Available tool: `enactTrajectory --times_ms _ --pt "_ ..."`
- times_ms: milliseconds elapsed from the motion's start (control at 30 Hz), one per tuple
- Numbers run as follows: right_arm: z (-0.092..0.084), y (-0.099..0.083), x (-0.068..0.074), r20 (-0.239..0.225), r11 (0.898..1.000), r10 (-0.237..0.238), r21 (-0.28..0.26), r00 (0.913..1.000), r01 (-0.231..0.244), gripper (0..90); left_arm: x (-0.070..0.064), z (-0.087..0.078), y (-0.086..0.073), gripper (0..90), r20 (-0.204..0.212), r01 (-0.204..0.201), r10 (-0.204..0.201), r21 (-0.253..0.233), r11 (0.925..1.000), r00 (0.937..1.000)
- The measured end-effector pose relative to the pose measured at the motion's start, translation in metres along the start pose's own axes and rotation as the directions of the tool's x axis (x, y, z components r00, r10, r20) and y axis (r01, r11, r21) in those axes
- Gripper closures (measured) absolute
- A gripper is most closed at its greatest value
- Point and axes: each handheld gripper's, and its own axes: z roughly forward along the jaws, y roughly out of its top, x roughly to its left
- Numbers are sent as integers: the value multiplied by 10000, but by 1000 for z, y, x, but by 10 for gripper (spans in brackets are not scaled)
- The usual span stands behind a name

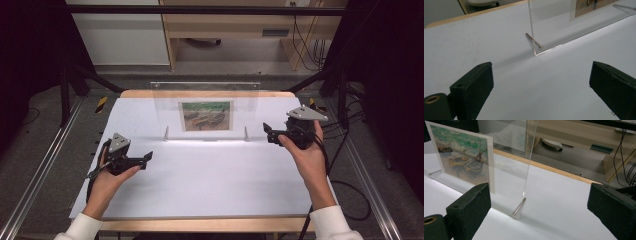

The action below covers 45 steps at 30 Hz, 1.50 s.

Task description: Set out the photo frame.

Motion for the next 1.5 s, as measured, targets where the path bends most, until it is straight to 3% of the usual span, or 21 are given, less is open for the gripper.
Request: enactTrajectory --times_ms 367,600,833,1500 --pt "-12 -29 3 -54 9998 56 207 10000 -55 55 7 -4 -5 49 -94 53 -52 25 10000 9999" --pt "-8 -50 3 11 9979 -72 647 10000 71 54 12 -3 -9 46 -262 190 -188 81 9998 9995" --pt "-3 -68 2 152 9944 90 1054 9998 -105 54 16 -3 -12 45 -433 260 -255 97 9996 9987" --pt "3 -103 13 -233 9855 87 1698 9997 -46 53 12 1 -15 44 -456 -124 143 426 9990 9989"
